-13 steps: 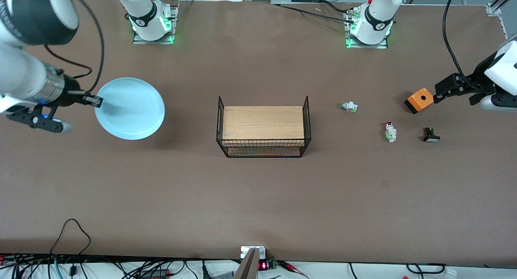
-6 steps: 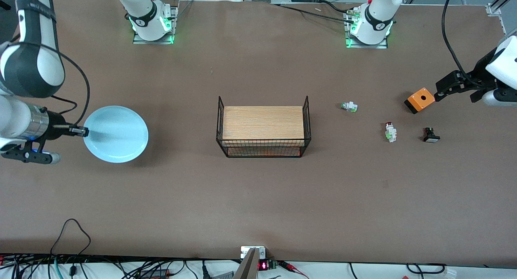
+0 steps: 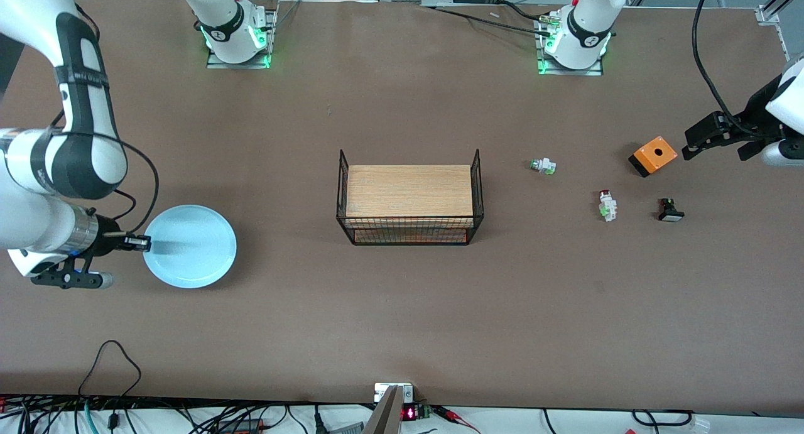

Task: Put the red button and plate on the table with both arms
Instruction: 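Lower the plate onto the table with the right gripper and open it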

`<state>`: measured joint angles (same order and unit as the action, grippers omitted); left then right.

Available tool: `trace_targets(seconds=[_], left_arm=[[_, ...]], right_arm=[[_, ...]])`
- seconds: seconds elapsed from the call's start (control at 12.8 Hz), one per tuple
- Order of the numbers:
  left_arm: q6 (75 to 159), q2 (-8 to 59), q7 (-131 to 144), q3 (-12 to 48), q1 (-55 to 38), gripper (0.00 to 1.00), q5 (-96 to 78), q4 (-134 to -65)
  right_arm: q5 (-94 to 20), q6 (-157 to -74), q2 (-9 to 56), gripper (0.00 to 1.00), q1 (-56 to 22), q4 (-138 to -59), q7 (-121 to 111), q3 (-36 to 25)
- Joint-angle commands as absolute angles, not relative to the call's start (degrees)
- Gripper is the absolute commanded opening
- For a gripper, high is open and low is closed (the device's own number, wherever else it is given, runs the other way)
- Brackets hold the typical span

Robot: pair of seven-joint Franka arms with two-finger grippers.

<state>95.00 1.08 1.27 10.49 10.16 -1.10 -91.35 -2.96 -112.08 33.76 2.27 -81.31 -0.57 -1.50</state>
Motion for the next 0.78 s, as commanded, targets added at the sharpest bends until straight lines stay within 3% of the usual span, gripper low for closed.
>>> trace_targets(seconds=[0.0, 0.71], left_arm=[[94.4, 0.62, 1.05, 10.81, 10.55, 1.0, -1.76, -90.88], [93.78, 0.35, 1.14, 10.9, 10.55, 1.0, -1.76, -90.88]], right_arm=[[-5.62, -118.71, 37.08, 0.0, 5.88, -82.34, -6.31, -0.44], [-10.99, -130.59, 41.13, 0.0, 10.46, -88.06, -18.19, -0.18]])
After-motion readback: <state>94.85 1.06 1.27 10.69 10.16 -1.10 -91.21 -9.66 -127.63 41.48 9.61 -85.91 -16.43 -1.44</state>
